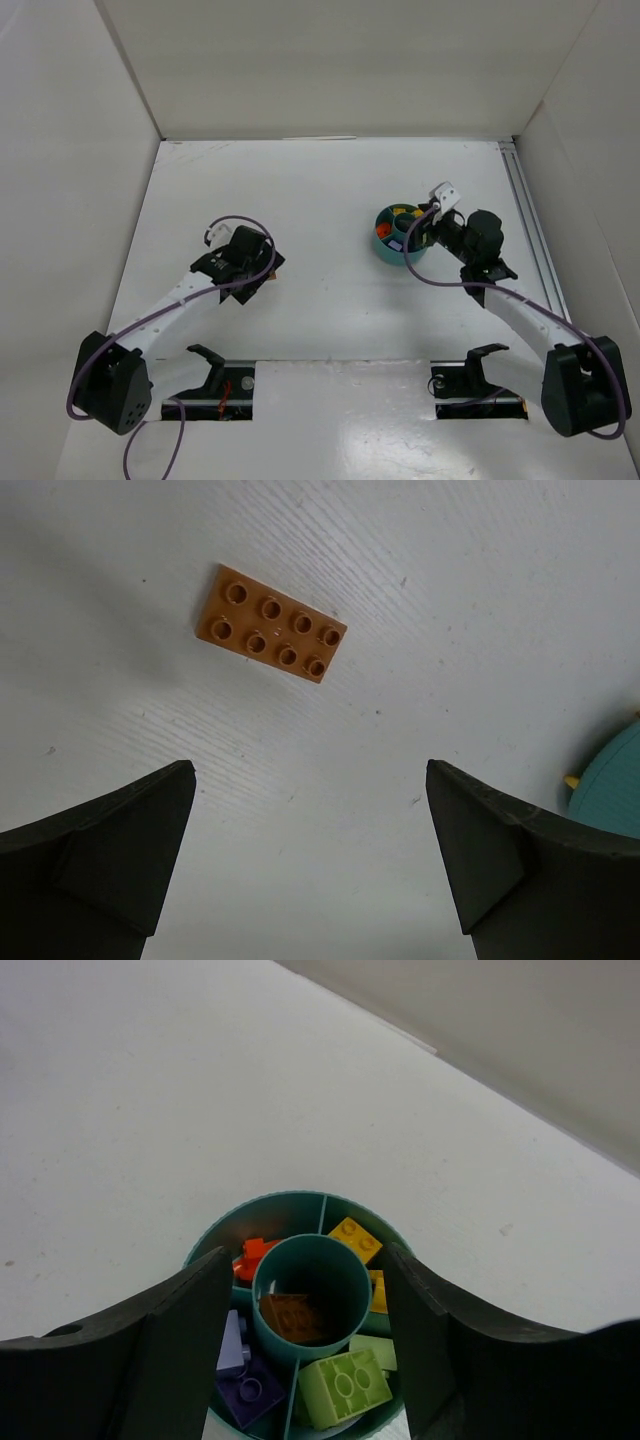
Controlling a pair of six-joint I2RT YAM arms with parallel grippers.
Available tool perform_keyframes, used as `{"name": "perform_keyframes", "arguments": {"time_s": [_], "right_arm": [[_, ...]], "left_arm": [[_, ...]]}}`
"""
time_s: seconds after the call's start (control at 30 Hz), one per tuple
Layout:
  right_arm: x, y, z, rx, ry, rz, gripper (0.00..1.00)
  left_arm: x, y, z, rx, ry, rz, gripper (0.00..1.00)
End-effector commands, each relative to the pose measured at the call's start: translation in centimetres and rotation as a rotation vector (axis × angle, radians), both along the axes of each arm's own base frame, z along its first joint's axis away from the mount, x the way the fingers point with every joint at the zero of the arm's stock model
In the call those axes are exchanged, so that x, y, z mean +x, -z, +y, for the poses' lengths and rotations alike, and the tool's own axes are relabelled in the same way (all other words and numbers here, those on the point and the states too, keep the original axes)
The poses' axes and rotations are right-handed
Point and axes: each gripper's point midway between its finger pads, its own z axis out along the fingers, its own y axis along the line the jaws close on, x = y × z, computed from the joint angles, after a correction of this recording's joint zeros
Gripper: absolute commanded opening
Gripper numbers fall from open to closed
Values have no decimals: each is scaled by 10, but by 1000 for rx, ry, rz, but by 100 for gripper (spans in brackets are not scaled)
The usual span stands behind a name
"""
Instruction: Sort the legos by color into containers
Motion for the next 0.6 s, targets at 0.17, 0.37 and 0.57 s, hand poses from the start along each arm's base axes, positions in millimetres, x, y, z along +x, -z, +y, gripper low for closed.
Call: {"name": "perform_keyframes", "arguments": {"time_s": [0.17, 0.37, 0.57], "right_arm": [[-13, -27, -51, 57, 289, -26, 70], [-21, -35, -60, 42, 324, -51, 71], [-22, -27, -62, 22, 333, -36, 73]], "left_arm": [[-2, 27, 9, -82, -258, 153, 97], [18, 33, 10, -79, -380, 199, 94], [19, 42, 10, -95, -555, 279, 81]]}}
